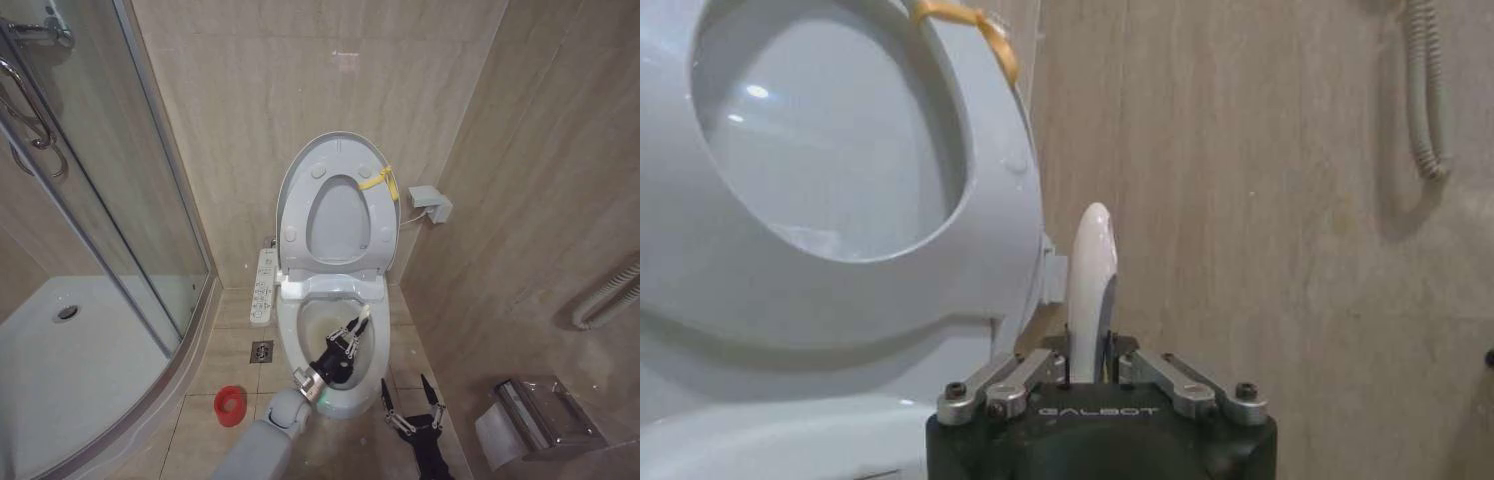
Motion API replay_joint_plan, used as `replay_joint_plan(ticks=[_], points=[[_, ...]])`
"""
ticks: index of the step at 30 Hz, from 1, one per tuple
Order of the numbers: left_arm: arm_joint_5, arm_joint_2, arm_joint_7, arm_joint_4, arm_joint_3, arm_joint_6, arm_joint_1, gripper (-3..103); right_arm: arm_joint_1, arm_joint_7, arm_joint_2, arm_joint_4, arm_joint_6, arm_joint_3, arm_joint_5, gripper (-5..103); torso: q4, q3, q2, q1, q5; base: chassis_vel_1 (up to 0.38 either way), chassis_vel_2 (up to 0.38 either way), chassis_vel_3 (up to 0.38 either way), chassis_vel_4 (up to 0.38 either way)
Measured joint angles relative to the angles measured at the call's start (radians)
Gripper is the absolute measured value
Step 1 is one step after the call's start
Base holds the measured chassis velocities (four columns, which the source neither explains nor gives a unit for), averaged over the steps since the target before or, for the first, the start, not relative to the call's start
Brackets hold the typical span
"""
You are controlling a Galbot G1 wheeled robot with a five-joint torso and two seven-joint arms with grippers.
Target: Open the toilet lid, clean the toilet bowl with a toilet brush, close the toilet lid, and flush.
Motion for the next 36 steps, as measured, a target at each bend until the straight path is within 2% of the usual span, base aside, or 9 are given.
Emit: replay_joint_plan(ticks=[7,15,28,36], points=[[-0.018,-0.020,-0.001,-0.002,-0.003,0.005,-0.030,17,-0.006,-0.004,0.002,0.003,0.001,0.000,-0.001,100,-0.0003,0.000,0.000,0.000,0.0001,0.000,0.000,0.000,0.000],[-0.039,-0.100,0.016,0.052,-0.048,0.004,-0.088,17,-0.007,-0.004,0.000,0.004,0.001,0.004,-0.001,100,-0.0005,0.000,0.000,0.000,0.0001,0.000,0.000,0.000,0.000],[-0.030,-0.103,0.052,0.145,-0.062,-0.030,-0.084,16,-0.004,-0.004,-0.007,0.000,0.001,0.002,0.001,100,0.0000,0.000,0.000,0.000,0.0001,0.000,0.000,0.000,0.000],[-0.050,-0.102,0.053,0.113,-0.047,-0.032,-0.103,16,-0.003,-0.004,-0.002,-0.003,0.001,0.001,0.000,100,-0.0004,0.000,0.000,0.000,0.0000,0.000,0.000,0.000,0.000]])
